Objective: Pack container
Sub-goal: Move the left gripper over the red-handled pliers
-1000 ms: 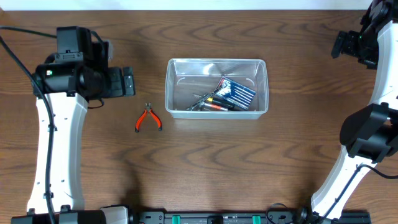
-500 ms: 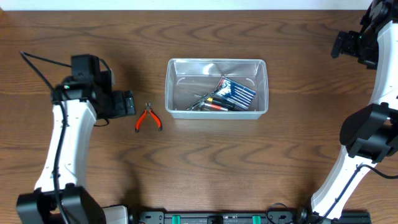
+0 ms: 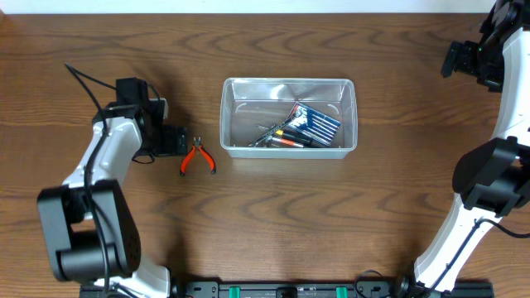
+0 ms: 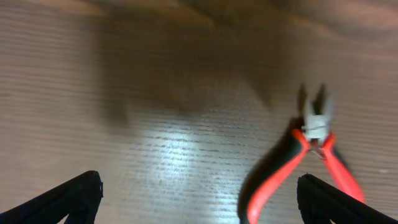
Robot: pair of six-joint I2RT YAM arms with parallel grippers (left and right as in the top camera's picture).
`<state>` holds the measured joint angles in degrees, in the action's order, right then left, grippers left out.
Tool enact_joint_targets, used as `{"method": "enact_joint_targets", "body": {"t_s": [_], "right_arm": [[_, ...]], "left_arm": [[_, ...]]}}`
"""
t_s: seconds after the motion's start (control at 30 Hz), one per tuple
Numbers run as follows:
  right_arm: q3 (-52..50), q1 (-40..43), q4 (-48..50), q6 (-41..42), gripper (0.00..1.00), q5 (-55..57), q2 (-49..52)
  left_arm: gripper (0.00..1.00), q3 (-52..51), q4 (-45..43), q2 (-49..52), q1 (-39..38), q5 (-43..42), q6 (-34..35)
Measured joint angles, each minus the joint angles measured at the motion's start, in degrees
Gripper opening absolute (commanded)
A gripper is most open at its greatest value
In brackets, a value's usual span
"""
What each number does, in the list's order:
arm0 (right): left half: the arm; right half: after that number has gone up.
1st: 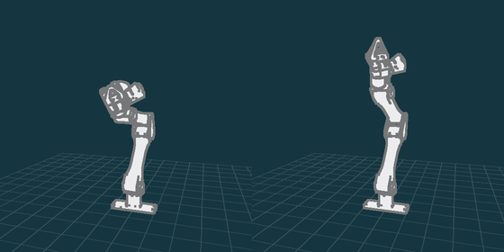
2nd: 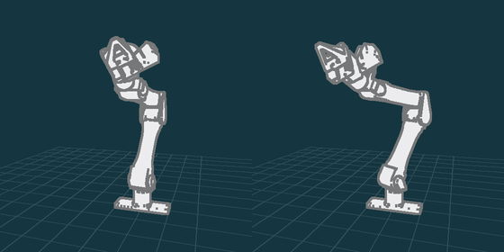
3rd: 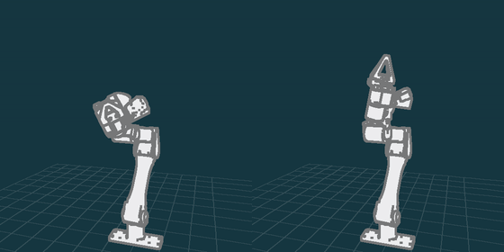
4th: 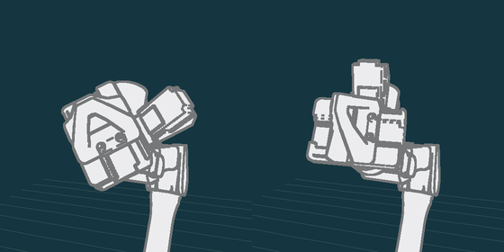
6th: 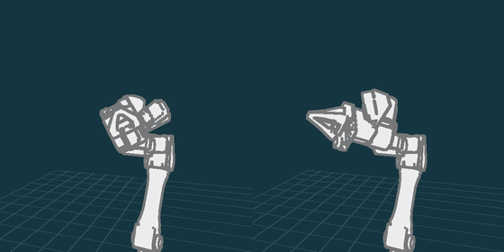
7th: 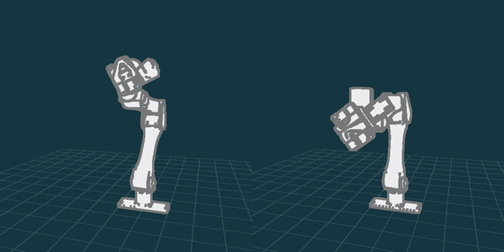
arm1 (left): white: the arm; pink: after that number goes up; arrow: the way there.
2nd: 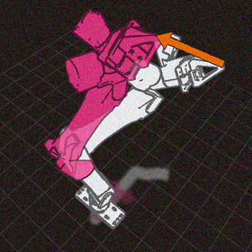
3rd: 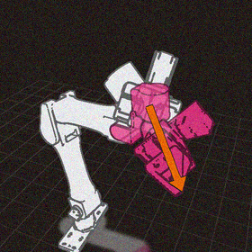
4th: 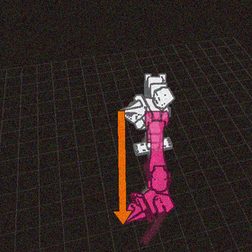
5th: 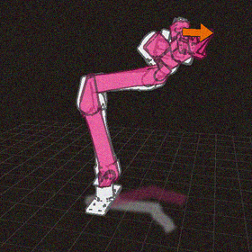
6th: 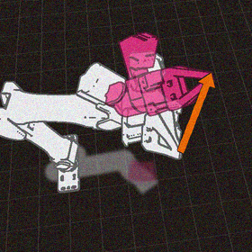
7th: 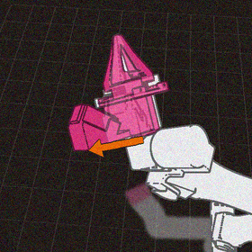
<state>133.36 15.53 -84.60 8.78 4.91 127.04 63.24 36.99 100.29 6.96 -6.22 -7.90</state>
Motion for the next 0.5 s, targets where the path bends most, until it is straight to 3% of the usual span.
{"method": "enact_joint_targets", "body": {"t_s": [0.5], "right_arm": [[0.0,0.0,0.0,0.0,0.99,0.0,0.0]], "left_arm": [[0.98,0.0,-1.0,3.1,-1.0,-4.1,-4.5]]}}
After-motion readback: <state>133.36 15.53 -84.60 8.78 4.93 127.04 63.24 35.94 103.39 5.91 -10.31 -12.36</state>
